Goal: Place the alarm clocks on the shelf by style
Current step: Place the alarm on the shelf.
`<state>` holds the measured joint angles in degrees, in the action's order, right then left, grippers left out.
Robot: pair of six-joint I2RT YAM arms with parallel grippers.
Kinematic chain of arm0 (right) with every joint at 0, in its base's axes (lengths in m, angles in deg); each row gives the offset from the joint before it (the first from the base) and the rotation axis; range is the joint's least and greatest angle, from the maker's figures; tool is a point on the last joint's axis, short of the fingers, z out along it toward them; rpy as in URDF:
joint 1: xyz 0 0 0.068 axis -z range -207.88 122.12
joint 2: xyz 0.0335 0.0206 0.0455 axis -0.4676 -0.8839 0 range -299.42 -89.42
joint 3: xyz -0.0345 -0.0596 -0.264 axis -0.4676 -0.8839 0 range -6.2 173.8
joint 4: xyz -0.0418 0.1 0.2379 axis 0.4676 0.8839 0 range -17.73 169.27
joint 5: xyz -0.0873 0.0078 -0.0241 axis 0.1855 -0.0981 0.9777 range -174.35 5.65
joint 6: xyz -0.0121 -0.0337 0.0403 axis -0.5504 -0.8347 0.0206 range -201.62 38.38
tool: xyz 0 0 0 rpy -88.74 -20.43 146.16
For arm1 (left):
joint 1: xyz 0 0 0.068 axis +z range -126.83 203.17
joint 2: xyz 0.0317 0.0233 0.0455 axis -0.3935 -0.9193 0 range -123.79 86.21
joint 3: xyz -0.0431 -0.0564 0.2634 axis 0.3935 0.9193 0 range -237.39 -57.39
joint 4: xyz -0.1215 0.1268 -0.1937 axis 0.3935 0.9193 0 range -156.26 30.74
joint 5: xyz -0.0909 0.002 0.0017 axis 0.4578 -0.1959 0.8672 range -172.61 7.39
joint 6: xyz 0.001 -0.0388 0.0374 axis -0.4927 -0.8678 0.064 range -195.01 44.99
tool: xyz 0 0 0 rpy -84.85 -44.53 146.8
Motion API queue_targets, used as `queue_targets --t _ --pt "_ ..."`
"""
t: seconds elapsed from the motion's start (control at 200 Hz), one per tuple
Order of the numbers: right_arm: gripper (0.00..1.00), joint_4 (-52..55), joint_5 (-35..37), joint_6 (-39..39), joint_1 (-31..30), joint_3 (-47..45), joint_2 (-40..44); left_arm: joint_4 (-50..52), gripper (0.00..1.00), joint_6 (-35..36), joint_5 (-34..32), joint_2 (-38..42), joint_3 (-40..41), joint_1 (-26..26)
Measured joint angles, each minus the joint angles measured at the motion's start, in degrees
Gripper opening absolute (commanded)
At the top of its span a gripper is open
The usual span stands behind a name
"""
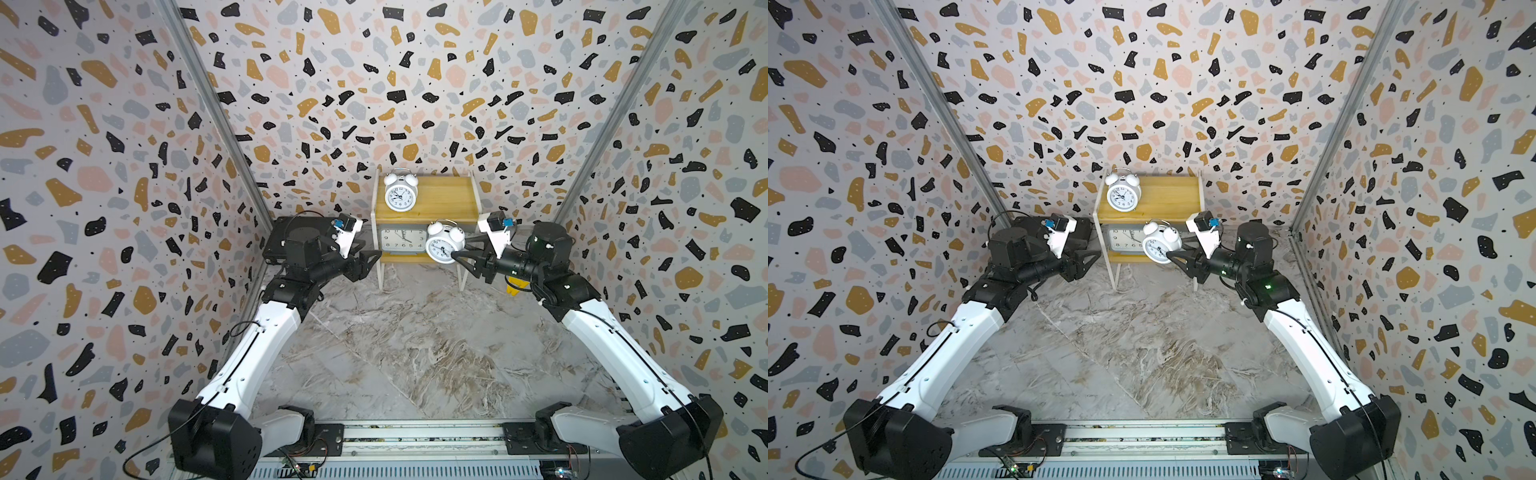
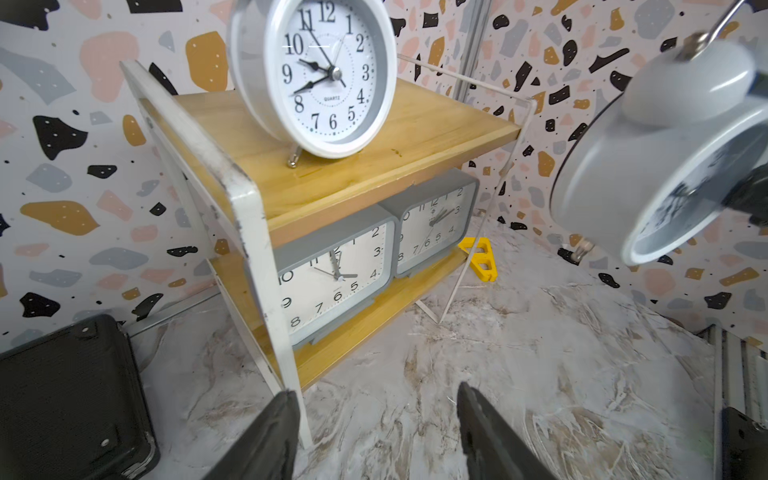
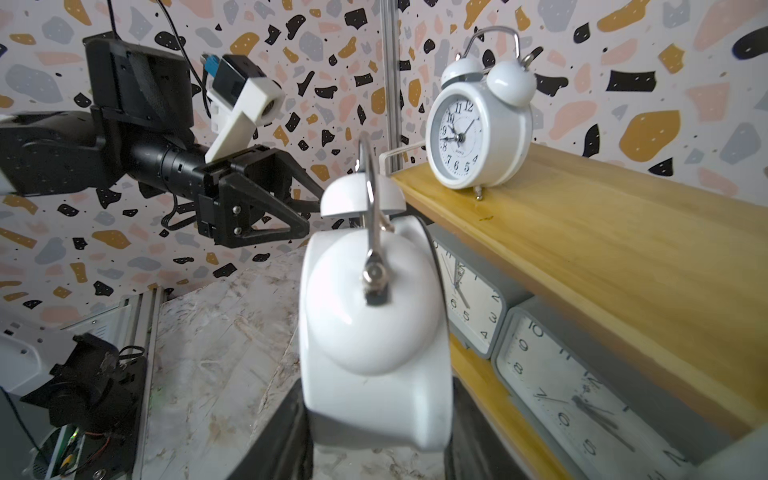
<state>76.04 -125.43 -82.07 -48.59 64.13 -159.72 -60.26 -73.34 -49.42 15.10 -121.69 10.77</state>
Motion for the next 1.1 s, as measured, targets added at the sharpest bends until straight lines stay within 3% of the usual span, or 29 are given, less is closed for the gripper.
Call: queue_targets --t 0.375,0.641,0.816,1.101 --pt "0.27 2.6 1.5 0.1 3.1 14.8 -10.8 -1.5 0.58 0.0 -2.8 -6.6 -3.4 0.8" --pt "0.26 6.7 1.7 -0.1 5.4 26.2 -18.8 -2.8 0.48 0.0 -2.3 -11.8 -6.8 1.1" --pt "0.26 8.9 1.6 -1.0 6.3 30.4 -22.7 -3.3 0.38 0.1 -1.7 -13.2 -7.0 1.1" --pt "0.26 10.4 0.7 -1.5 6.5 34.0 -26.8 -3.7 0.36 0.2 -0.7 -14.4 -7.7 1.1"
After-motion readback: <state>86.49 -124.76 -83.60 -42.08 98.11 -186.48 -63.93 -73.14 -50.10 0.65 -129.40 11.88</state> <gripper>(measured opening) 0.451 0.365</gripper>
